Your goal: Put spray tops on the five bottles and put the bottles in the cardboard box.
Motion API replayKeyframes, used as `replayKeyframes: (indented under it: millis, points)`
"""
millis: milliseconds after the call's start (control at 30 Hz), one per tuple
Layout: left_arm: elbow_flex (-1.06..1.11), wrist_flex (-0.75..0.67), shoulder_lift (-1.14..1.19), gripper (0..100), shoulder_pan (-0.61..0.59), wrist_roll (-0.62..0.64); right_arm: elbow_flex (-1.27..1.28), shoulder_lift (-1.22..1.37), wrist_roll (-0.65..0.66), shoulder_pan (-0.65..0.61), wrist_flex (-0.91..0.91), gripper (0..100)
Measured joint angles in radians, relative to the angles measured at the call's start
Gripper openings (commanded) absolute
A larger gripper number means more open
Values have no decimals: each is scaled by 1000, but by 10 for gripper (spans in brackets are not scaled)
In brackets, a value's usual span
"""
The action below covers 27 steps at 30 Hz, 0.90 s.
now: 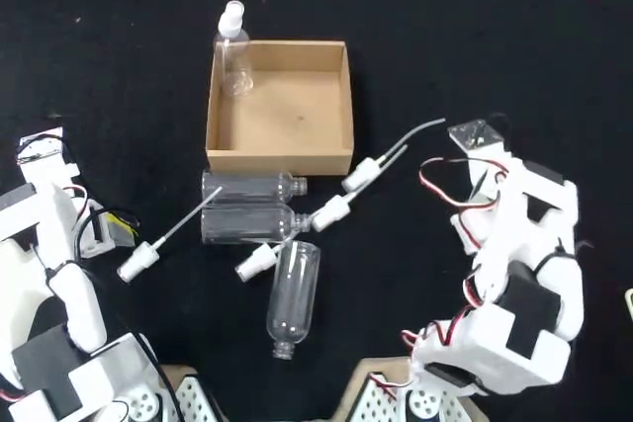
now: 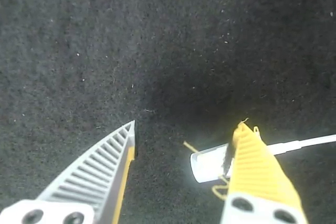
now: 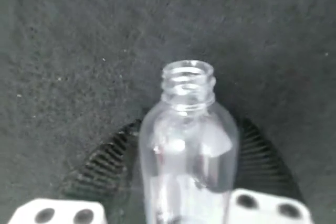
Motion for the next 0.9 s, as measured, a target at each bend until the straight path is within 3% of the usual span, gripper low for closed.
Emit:
replayKeyframes:
  millis: [33, 267, 433, 667, 900]
  points:
    - [0, 0, 0, 275, 0, 0, 0, -2, 0, 3, 0, 41]
    - [0, 0, 0, 275, 0, 0, -20, -158, 2, 18, 77, 10]
    - [0, 0, 0, 275, 0, 0, -57, -390, -132, -18, 117, 10]
    - [-66, 40, 0, 277, 18, -28, -180, -760, -437, -295, 176, 11]
    - [-281, 391, 5, 278, 5, -43, -203, -898, -568, -632, 178, 11]
